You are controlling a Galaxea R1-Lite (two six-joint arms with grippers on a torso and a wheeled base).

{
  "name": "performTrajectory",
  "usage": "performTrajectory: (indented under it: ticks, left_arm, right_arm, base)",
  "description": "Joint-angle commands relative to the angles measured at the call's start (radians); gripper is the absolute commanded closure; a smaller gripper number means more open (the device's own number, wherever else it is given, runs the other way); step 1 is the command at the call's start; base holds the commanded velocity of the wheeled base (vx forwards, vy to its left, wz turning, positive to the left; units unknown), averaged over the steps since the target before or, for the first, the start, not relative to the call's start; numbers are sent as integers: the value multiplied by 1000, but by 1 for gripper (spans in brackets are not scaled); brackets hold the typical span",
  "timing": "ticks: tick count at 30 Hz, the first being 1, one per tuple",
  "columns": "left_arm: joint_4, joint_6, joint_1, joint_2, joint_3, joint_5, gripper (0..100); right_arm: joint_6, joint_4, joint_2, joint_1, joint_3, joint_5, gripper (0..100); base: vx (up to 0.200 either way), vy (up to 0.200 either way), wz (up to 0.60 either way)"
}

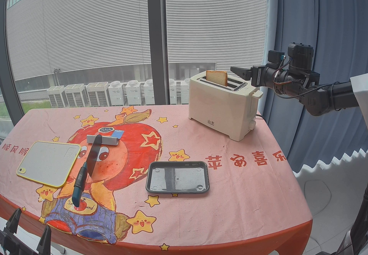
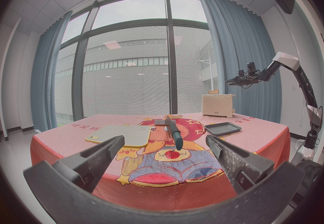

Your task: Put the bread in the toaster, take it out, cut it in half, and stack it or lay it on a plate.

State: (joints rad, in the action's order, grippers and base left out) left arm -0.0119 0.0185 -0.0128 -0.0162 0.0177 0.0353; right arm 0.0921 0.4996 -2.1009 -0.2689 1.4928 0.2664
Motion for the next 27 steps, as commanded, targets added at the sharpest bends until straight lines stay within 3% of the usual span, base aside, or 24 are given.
performTrajectory:
  ticks: [1,12,27]
  left_arm:
    - [0,0,0,5,-15,0,0]
    - [0,0,0,5,-15,0,0]
    - [0,1,0,5,-15,0,0]
  right_arm:
    - [0,-41,-64,-1,90,1,0]
    - [0,-121,-140,-12,222,-1,0]
    - [0,-107,-146,-10,202,-4,0]
  base:
    - [0,0,0]
    - [0,0,0]
    - [0,0,0]
